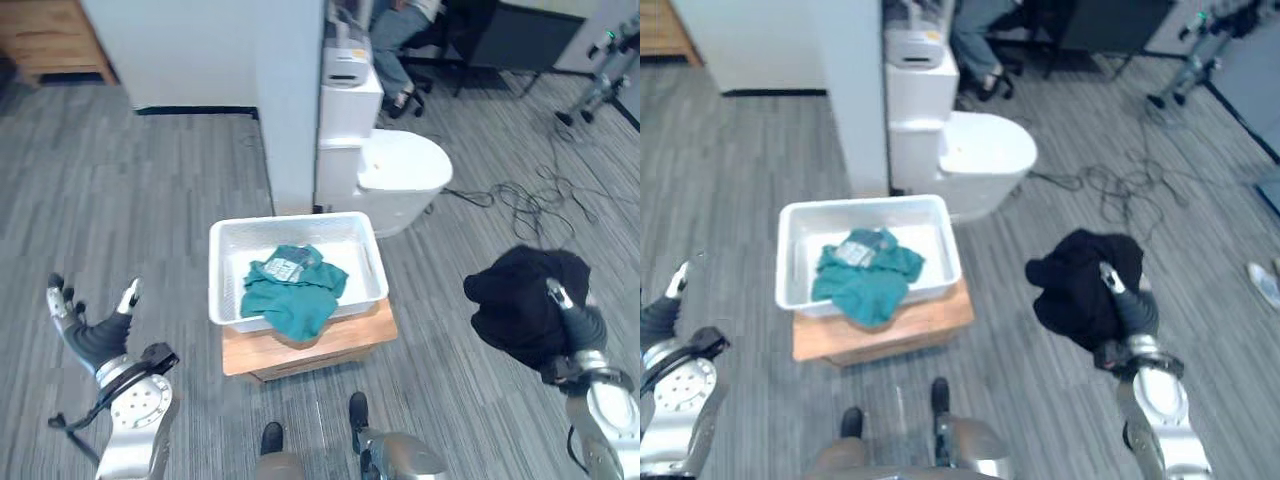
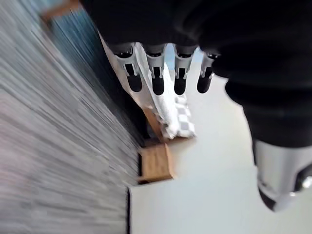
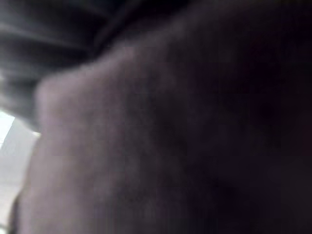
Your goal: Tidy up the quilt and then pick up the clothes from the bed and put them into the laundry hamper.
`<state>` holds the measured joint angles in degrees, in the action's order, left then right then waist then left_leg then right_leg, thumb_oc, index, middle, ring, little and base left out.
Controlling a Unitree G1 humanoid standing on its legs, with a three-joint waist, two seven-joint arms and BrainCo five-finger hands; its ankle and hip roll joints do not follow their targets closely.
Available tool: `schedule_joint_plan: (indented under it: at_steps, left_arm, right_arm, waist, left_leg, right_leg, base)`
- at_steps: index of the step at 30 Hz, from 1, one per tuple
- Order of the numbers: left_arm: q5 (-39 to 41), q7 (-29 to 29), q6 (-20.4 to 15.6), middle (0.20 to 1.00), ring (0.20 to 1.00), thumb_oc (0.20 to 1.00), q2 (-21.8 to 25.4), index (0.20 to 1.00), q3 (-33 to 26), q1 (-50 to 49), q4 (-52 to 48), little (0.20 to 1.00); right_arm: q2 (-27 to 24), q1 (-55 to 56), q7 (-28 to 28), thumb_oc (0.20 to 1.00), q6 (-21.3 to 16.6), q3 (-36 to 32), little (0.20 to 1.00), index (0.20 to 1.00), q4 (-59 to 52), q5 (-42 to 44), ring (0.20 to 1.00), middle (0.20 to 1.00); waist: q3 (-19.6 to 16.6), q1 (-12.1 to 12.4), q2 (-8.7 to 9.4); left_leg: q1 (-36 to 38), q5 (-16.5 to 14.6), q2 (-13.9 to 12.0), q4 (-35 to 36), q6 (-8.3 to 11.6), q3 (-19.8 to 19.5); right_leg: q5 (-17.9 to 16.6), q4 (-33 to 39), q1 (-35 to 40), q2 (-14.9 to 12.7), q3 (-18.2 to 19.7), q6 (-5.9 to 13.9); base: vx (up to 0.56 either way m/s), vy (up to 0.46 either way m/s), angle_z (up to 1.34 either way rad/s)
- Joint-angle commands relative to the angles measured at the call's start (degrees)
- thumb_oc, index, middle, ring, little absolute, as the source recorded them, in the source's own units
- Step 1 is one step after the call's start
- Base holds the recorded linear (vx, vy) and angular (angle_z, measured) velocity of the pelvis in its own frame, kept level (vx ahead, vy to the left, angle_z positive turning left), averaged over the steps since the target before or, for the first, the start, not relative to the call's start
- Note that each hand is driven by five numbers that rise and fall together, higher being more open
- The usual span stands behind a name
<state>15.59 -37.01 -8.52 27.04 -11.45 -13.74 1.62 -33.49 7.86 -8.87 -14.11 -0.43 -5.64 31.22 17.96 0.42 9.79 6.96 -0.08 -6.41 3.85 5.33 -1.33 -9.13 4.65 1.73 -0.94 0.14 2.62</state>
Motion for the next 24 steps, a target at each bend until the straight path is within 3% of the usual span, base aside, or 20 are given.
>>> schedule_joint_plan:
  at_steps: [1,2,6,9,11,12,16,17,18,19,20,21,22,23,24]
  left_arm:
    - [-0.1,5.3,4.3,1.0,1.0,1.0,3.3,1.0,1.6,0.3,10.4,1.0]
    - [-0.9,7.2,4.1,1.0,1.0,1.0,2.8,1.0,2.5,0.4,17.1,1.0]
    - [-2.7,13.0,-2.6,1.0,1.0,1.0,1.6,1.0,6.4,3.1,43.5,1.0]
    - [-4.4,17.0,-1.7,1.0,1.0,1.0,2.3,1.0,10.9,6.7,56.3,1.0]
    - [-4.6,17.5,-1.1,1.0,1.0,1.0,2.3,1.0,11.5,7.1,57.4,1.0]
    - [-4.5,18.1,-3.0,1.0,1.0,1.0,2.0,1.0,14.8,7.8,62.6,1.0]
    - [-3.5,18.2,-4.8,1.0,1.0,1.0,1.1,1.0,17.6,8.1,64.9,1.0]
    - [-3.9,18.2,-5.7,1.0,1.0,1.0,0.8,1.0,18.0,7.9,65.0,1.0]
    - [-4.7,18.0,-6.5,1.0,1.0,1.0,0.6,1.0,18.7,8.2,65.2,1.0]
    - [-4.9,17.8,-7.0,1.0,1.0,1.0,0.5,1.0,19.5,8.5,65.2,1.0]
    - [-4.9,17.7,-7.1,1.0,1.0,1.0,0.5,1.0,19.7,8.6,65.2,1.0]
    - [-4.6,17.5,-7.4,1.0,1.0,1.0,0.5,1.0,20.4,8.6,64.9,1.0]
    - [-4.2,17.6,-7.3,1.0,1.0,1.0,0.6,1.0,20.9,8.8,64.5,1.0]
    - [-3.9,17.7,-6.7,1.0,1.0,1.0,0.6,1.0,21.2,8.9,64.0,1.0]
    - [-3.6,17.9,-6.5,1.0,1.0,1.0,0.6,1.0,21.3,9.1,64.1,1.0]
  right_arm:
    - [-1.6,-11.2,-4.5,0.2,4.3,3.9,0.2,0.2,2.3,-3.3,0.2,0.2]
    - [-1.9,-14.6,-5.6,0.2,5.7,5.9,0.2,0.2,4.6,-3.7,0.2,0.2]
    - [-1.9,-30.9,-8.6,0.2,8.0,13.9,0.2,0.2,19.5,-2.8,0.2,0.2]
    - [-3.0,-43.5,-6.1,0.2,8.9,18.0,0.2,0.2,32.0,-0.9,0.2,0.2]
    - [-3.1,-45.0,-5.7,0.2,9.1,18.7,0.2,0.2,33.4,-0.8,0.2,0.2]
    - [-3.0,-51.7,-4.1,0.2,11.0,21.9,0.2,0.2,40.6,-2.4,0.2,0.2]
    - [-1.1,-56.5,-3.7,0.2,15.3,25.8,0.2,0.2,48.4,-4.8,0.2,0.2]
    - [-0.5,-57.1,-3.3,0.36,15.3,26.9,0.36,0.36,50.3,-4.8,0.36,0.36]
    - [0.6,-58.1,-2.8,0.702,15.1,27.7,0.702,0.702,53.3,-4.3,0.702,0.702]
    - [1.5,-59.0,-1.2,0.702,15.3,27.8,0.702,0.702,55.5,-3.7,0.702,0.702]
    - [1.8,-59.2,-0.8,0.796,15.8,27.7,0.796,0.796,56.0,-3.4,0.796,0.796]
    - [2.3,-59.6,0.1,0.592,16.0,27.6,0.592,0.592,57.7,-3.3,0.592,0.592]
    - [3.0,-60.2,0.6,0.649,17.3,27.6,0.649,0.649,58.8,-3.7,0.649,0.649]
    - [3.7,-60.5,0.5,0.953,17.7,28.2,0.953,0.953,60.0,-3.7,0.953,0.953]
    - [4.8,-60.6,0.2,1.0,17.9,28.9,1.0,1.0,60.6,-3.8,1.0,1.0]
  waist:
    - [-2.2,3.2,1.06]
    - [-1.8,4.4,1.43]
    - [0.6,7.5,2.36]
    - [3.0,9.2,2.32]
    - [3.4,9.4,2.3]
    - [4.8,10.6,2.46]
    - [6.3,12.1,2.55]
    - [6.7,12.5,2.63]
    - [7.1,13.1,2.59]
    - [7.4,13.6,2.51]
    - [7.5,13.7,2.49]
    - [7.7,14.0,2.36]
    - [7.9,14.5,2.2]
    - [8.0,14.8,2.0]
    - [8.1,15.0,1.82]
  left_leg:
    - [-6.1,1.8,-1.7,-0.8,-0.75,-1.9]
    - [-6.6,1.9,-1.8,-1.1,-0.71,-2.4]
    - [-8.8,2.4,-2.3,-1.7,-0.53,-3.2]
    - [-11.0,2.8,-2.4,-1.9,-0.28,-3.6]
    - [-11.4,2.9,-2.4,-1.9,-0.26,-3.6]
    - [-12.9,3.1,-2.2,-2.0,-0.27,-3.9]
    - [-14.4,3.4,-1.9,-2.0,-0.3,-4.1]
    - [-14.8,3.5,-1.8,-1.9,-0.34,-4.1]
    - [-15.2,3.8,-1.7,-1.6,-0.31,-4.3]
    - [-15.5,3.9,-1.6,-1.4,-0.26,-4.4]
    - [-15.5,4.0,-1.5,-1.3,-0.25,-4.5]
    - [-15.8,4.0,-1.3,-1.3,-0.22,-4.7]
    - [-16.1,4.1,-1.1,-1.1,-0.22,-5.0]
    - [-16.2,4.2,-1.0,-0.9,-0.27,-5.1]
    - [-16.2,4.4,-0.9,-0.6,-0.28,-5.3]
  right_leg:
    - [5.2,0.4,2.1,-4.7,-0.9,7.36]
    - [5.0,0.4,2.1,-4.8,-1.4,7.41]
    - [4.5,0.4,1.0,-5.0,-2.5,7.88]
    - [4.0,0.4,-0.6,-5.1,-2.9,8.3]
    - [3.9,0.4,-0.9,-5.1,-3.0,8.34]
    - [3.7,0.4,-1.8,-5.2,-3.2,8.5]
    - [3.4,0.4,-2.8,-5.2,-3.7,8.6]
    - [3.4,0.4,-3.0,-5.2,-3.9,8.58]
    - [3.3,0.4,-3.2,-5.1,-4.1,8.52]
    - [3.3,0.4,-3.4,-5.1,-4.3,8.49]
    - [3.3,0.4,-3.4,-5.1,-4.4,8.49]
    - [3.3,0.4,-3.5,-5.1,-4.5,8.48]
    - [3.3,0.4,-3.7,-5.1,-4.6,8.49]
    - [3.3,0.4,-3.8,-5.1,-4.7,8.46]
    - [3.3,0.4,-3.9,-5.0,-4.7,8.4]
  base:
    - [0.03,-0.076,0.35]
    - [0.0,-0.049,0.38]
    - [-0.06,-0.017,0.37]
    - [-0.15,0.036,0.24]
    - [-0.12,0.023,0.18]
    - [-0.11,0.021,0.11]
    - [-0.06,-0.004,0.04]
    - [-0.04,-0.045,0.26]
    - [-0.03,-0.051,0.25]
    - [-0.03,-0.045,0.17]
    - [-0.02,-0.036,0.07]
    - [-0.03,-0.041,0.06]
    - [-0.05,-0.048,0.09]
    - [-0.05,-0.037,0.08]
    - [-0.04,-0.009,0.06]
